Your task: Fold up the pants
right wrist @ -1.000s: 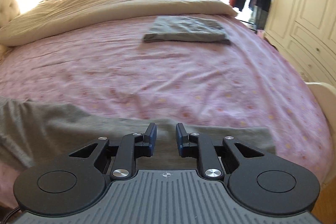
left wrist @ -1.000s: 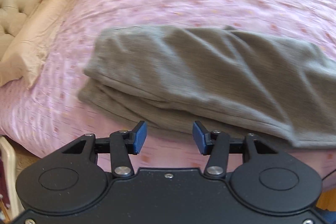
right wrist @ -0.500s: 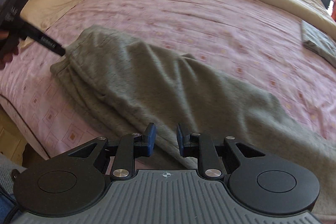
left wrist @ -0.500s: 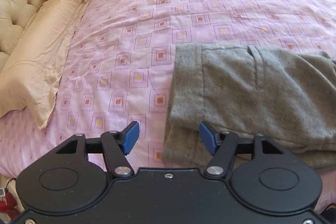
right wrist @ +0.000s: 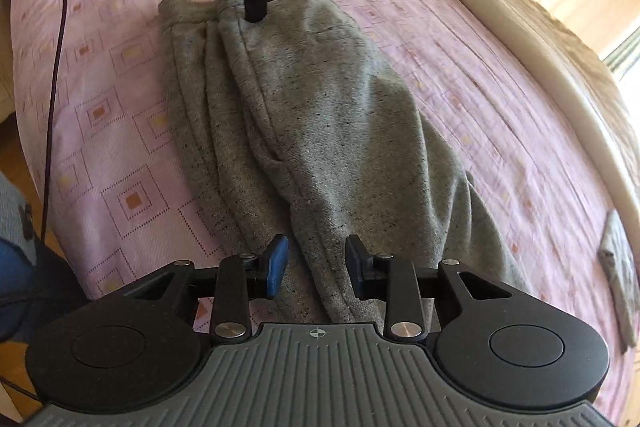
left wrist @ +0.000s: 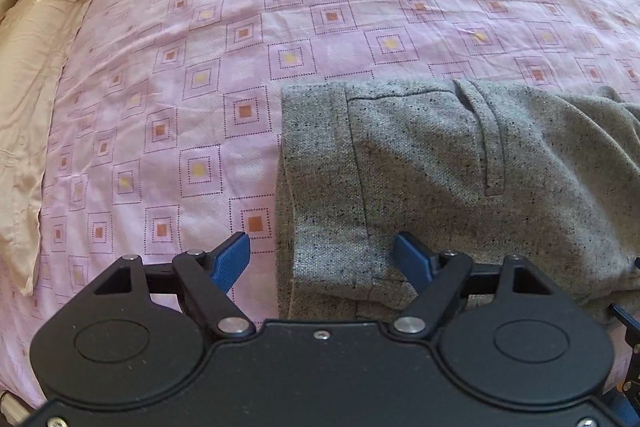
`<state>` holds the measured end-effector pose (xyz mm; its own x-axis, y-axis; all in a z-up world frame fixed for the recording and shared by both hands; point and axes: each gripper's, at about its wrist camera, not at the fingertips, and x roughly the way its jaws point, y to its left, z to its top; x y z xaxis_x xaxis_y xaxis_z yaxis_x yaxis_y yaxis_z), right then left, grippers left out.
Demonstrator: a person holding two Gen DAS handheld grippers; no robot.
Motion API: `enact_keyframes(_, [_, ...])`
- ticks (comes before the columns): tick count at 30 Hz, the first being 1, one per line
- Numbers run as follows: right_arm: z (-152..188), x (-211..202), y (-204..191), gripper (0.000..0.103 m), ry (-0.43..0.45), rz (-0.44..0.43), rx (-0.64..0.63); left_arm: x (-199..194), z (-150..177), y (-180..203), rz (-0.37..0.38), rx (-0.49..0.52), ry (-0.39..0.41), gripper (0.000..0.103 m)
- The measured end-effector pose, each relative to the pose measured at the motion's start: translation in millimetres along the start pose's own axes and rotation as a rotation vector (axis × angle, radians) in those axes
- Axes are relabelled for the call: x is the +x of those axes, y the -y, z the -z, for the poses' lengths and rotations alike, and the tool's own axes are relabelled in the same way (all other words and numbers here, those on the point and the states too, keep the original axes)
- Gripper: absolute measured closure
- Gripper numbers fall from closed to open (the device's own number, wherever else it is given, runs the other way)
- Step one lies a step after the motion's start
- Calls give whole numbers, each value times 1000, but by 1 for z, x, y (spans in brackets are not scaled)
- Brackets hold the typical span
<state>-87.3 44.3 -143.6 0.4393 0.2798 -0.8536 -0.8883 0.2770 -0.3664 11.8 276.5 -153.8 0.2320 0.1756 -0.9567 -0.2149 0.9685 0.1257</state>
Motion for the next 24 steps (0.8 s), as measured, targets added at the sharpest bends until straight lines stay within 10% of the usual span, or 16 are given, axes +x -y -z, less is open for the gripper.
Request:
enact_keyframes(2, [-1,3,-4,72,-1,30,-32,2,-2,3,-3,5,6,28])
enact_keyframes(5, [-4,7,-7,73,16,92,-73,2,-6,7,76,14,1,83])
enact_keyframes(7, [-7,8,-6,73,25,103,-77,-3,-8,13,48,27,16,101])
enact_keyframes(9, [-12,5,0,98,28,80,-20,-14,-10,18,11,62,63,103])
enact_keyframes(18, [-20,-67,20,98,166,8,134,-86,-6,-8,65,24,174,103])
enact_keyframes(24, [-9,-52,7,98,81,-100,131,-68,20,-17,108,-52,81,88])
